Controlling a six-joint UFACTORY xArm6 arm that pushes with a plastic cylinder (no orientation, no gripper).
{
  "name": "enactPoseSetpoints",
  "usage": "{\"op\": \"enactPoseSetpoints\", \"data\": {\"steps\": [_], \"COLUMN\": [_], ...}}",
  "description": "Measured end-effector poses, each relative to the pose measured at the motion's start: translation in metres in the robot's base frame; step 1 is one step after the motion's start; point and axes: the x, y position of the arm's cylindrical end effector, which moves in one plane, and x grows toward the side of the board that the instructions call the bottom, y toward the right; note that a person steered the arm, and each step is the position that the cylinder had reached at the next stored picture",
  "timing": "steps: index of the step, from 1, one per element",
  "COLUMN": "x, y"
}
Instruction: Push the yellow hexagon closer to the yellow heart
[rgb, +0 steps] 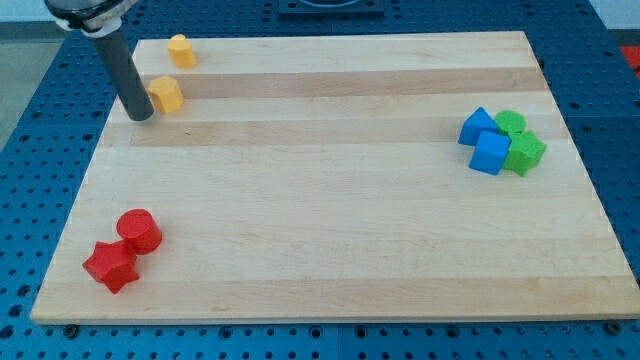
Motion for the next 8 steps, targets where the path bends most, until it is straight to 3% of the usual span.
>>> {"op": "enactPoseSetpoints", "data": {"steps": [1, 3, 5, 6, 8], "x": [0.005, -0.029, 0.019, 0.018, -0.026], "y": [-0.001, 0.000, -0.001, 0.016, 0.028]}}
